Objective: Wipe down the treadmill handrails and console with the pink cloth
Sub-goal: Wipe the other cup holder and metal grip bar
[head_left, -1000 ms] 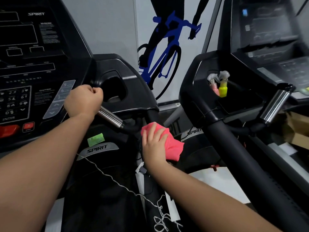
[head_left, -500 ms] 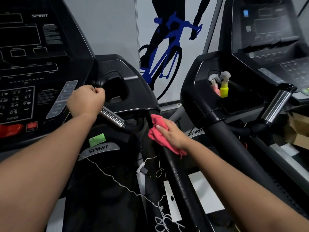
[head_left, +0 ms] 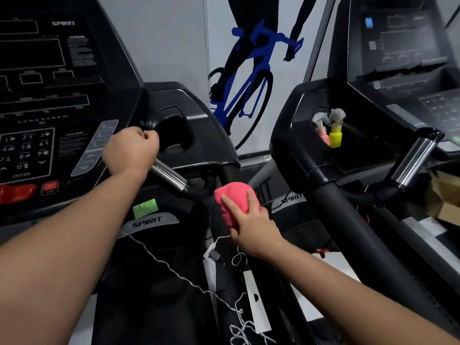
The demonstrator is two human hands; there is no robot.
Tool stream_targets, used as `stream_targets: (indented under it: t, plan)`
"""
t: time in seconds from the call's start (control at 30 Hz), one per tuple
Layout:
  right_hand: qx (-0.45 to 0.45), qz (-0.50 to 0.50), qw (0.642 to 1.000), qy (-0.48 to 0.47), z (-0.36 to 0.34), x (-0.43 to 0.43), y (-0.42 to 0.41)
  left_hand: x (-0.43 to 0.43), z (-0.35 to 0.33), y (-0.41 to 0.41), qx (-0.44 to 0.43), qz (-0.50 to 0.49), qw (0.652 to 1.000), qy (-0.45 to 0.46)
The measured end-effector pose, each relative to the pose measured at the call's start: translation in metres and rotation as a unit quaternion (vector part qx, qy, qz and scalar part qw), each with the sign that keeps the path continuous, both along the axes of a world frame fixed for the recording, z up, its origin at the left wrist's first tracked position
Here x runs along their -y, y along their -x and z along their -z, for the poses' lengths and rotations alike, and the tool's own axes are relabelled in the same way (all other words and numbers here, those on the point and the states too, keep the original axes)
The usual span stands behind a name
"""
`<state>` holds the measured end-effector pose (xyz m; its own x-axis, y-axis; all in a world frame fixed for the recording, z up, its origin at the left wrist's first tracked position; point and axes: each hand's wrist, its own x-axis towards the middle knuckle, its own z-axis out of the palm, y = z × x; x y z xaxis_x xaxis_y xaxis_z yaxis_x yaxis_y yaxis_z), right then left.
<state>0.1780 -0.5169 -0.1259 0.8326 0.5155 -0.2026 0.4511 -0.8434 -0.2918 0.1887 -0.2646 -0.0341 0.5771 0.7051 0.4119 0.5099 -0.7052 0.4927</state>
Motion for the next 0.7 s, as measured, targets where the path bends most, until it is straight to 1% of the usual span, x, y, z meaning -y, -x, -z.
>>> stream_targets:
  t: [0.1, 0.17, 0.3, 0.47, 0.57, 0.7]
  plan:
    - [-0.037, 0.104, 0.993, -0.036, -0.001, -0.023, -0.027, -0.001, 0.001, 0.000, -0.001, -0.003, 1.000, -0.004]
    - [-0.061, 0.150, 0.985, -0.053, -0.006, -0.038, -0.044, -0.001, -0.002, -0.002, -0.006, -0.010, 1.000, -0.004]
    - [-0.059, 0.137, 0.988, -0.040, -0.006, -0.040, -0.044, -0.003, -0.005, -0.004, -0.043, -0.008, 0.999, -0.009]
    - [-0.018, 0.060, 0.998, 0.015, 0.000, -0.011, 0.001, -0.005, -0.004, -0.004, -0.067, -0.001, 0.998, -0.017]
    - [-0.023, 0.056, 0.998, -0.004, -0.001, -0.003, 0.004, -0.004, -0.004, -0.003, -0.070, -0.003, 0.997, -0.018]
    - [-0.056, 0.105, 0.991, -0.066, -0.004, -0.020, -0.026, 0.000, -0.006, -0.001, -0.078, 0.002, 0.997, -0.008]
